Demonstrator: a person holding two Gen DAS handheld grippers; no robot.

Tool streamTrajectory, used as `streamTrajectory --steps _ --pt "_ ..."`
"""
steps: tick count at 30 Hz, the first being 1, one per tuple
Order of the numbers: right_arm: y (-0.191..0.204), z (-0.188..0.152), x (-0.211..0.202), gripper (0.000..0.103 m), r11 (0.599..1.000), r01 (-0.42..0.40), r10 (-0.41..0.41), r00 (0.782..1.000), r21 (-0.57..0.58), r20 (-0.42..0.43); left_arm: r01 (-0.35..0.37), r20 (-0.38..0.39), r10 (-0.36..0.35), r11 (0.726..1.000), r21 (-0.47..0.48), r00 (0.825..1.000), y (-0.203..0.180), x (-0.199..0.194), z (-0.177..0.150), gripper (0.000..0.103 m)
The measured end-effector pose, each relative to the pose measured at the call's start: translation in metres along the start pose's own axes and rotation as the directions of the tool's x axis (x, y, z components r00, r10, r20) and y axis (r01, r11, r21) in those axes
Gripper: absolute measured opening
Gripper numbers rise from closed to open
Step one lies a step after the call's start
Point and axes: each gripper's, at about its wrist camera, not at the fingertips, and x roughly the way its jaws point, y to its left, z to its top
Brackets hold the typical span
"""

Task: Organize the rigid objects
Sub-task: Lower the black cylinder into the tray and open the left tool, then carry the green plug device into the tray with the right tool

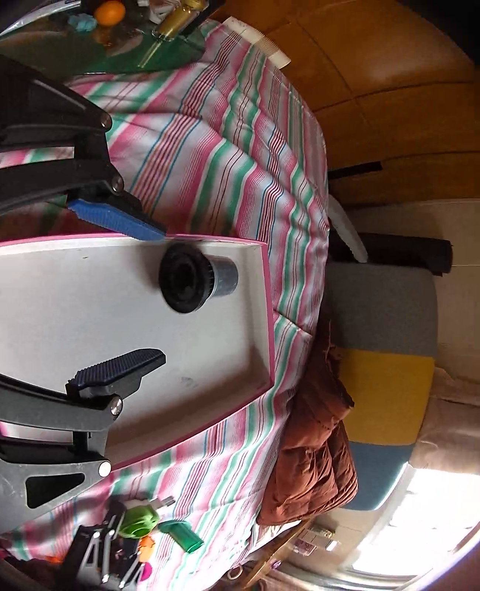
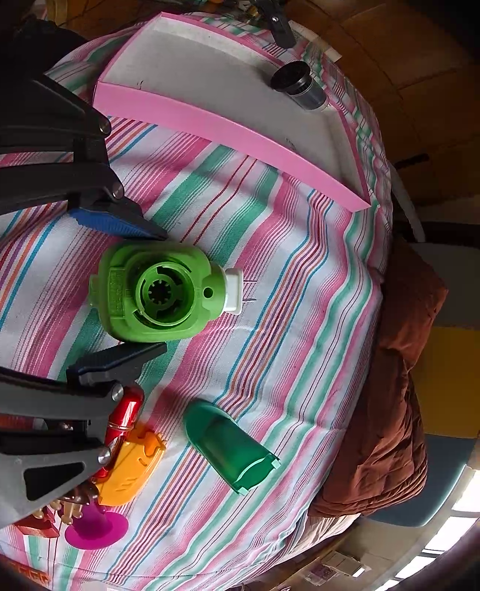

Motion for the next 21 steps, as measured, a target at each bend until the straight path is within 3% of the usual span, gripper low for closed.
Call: streamTrajectory --steps 10,21 --pt "0.000 -0.001 0.000 0.053 1.000 0.011 -0.011 1.000 -0.009 0.008 0.001 0.023 -0.002 0.999 0.048 1.000 -0.008 -0.031 -0.024 0.063" --pt "0.000 -0.003 0.002 0.053 1.000 0.019 -0.019 1.000 -0.001 0.002 0.017 0.017 -0.018 1.000 0.022 1.000 0.006 -0.040 -0.038 0.065"
